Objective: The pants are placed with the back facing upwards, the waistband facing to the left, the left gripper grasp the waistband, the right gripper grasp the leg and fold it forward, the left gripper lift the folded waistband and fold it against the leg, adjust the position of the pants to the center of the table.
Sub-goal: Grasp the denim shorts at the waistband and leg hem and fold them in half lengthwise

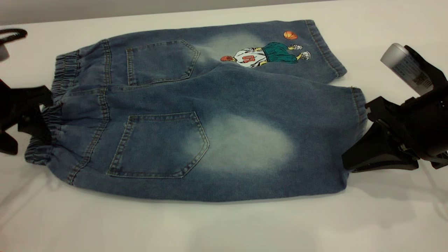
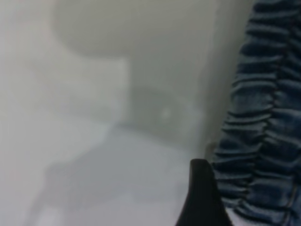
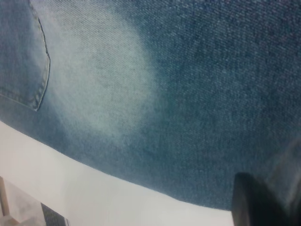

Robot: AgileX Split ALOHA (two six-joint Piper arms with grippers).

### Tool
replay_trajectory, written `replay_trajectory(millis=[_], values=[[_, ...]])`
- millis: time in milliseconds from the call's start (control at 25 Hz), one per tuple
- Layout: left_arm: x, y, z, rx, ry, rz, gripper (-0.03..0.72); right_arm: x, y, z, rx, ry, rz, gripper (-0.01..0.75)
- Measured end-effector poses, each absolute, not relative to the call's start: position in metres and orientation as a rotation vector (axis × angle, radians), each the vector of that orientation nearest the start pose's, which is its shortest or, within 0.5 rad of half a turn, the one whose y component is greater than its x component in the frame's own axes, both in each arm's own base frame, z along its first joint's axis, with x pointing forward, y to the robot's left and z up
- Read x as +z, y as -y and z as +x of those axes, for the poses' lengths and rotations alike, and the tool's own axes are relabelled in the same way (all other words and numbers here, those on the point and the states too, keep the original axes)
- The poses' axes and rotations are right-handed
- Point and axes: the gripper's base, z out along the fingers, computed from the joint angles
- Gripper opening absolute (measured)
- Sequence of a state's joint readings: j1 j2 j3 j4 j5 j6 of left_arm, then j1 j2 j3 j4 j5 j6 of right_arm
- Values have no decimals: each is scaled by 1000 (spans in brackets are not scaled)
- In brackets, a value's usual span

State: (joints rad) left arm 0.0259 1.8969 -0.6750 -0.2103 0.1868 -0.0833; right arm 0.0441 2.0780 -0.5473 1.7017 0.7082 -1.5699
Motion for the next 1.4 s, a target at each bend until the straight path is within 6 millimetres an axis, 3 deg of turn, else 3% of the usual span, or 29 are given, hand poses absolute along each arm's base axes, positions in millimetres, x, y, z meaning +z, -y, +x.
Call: replay_trajectory(millis=[800, 920, 1280, 1400], values=[[52, -4, 279, -89, -2885, -459, 433, 38, -69, 238, 1056, -2800, 57, 15], [52, -4, 281, -86, -2862, -456, 384, 38, -70, 238, 1063, -2797, 56, 15], [52, -5, 284, -80, -2837, -440, 105, 38, -70, 238, 1063, -2797, 56, 15], [55, -4, 285, -84, -2839, -437, 75, 38, -70, 238, 1066, -2796, 56, 15]])
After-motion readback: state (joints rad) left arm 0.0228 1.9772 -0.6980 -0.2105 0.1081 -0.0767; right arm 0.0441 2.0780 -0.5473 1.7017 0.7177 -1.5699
